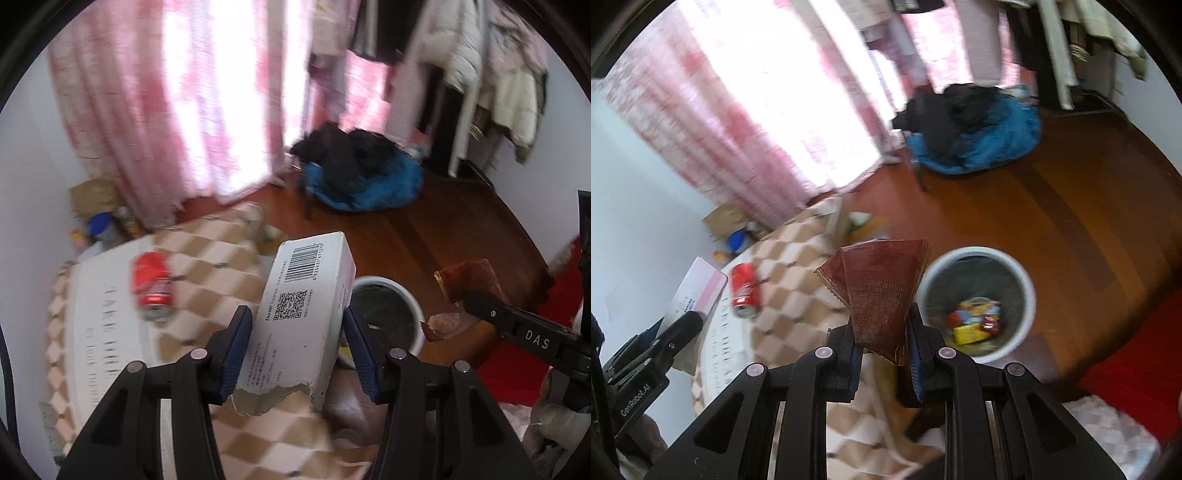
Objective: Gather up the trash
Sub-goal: 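Carry the white box and brown bag over the bin and open both tools, then swing both tools back over the table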
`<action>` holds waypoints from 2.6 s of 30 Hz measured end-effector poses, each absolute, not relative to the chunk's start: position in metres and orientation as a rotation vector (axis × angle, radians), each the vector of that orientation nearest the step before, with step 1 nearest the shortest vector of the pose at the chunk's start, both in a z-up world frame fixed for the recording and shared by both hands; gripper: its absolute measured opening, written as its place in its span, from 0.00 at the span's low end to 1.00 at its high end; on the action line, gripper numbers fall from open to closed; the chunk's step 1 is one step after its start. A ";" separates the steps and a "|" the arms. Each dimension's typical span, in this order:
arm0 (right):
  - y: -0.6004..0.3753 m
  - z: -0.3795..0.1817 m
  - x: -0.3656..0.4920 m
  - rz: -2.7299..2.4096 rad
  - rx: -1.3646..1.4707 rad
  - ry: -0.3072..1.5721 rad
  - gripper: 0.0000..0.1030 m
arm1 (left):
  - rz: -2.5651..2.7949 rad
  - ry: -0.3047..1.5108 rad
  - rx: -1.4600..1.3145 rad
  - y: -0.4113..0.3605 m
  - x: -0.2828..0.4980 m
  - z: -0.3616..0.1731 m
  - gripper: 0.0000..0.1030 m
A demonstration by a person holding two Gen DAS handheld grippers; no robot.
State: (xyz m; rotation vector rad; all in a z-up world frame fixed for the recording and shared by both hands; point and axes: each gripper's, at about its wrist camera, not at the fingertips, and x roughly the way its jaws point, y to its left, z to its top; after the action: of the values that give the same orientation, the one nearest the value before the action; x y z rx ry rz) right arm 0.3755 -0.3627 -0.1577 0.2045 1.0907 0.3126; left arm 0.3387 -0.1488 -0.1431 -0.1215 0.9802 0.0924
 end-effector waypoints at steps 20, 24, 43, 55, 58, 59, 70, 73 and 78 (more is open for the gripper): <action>-0.483 -0.378 0.473 0.110 0.299 1.372 0.22 | -0.081 1.396 -0.184 -0.265 0.481 -0.340 0.52; -0.479 -0.413 0.487 0.105 0.274 1.412 0.22 | -0.071 1.416 -0.207 -0.260 0.491 -0.358 0.52; -0.456 -0.430 0.480 0.028 0.102 1.434 1.00 | 0.052 1.335 -0.103 -0.235 0.471 -0.351 0.99; -0.461 -0.347 0.448 -0.013 0.121 1.347 1.00 | 0.049 1.224 -0.108 -0.234 0.438 -0.280 0.99; -0.457 -0.316 0.436 0.001 0.135 1.302 1.00 | 0.057 1.179 -0.113 -0.228 0.424 -0.253 0.99; -0.456 -0.305 0.433 0.005 0.141 1.291 1.00 | 0.068 1.164 -0.113 -0.225 0.420 -0.244 0.99; -0.346 -0.168 0.396 0.230 0.109 1.119 1.00 | 0.304 0.975 -0.240 -0.093 0.345 -0.147 0.99; -0.279 -0.156 0.388 0.334 0.065 1.125 1.00 | 0.408 0.964 -0.296 -0.028 0.317 -0.146 0.99; -0.151 -0.174 0.386 0.471 -0.034 1.183 1.00 | 0.627 1.034 -0.335 0.078 0.271 -0.188 0.99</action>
State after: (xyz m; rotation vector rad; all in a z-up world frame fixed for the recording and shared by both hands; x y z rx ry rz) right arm 0.3864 -0.1508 -0.1744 -0.0339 1.1826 0.4706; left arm 0.2706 0.0778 -0.1881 -0.3350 1.0342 0.6268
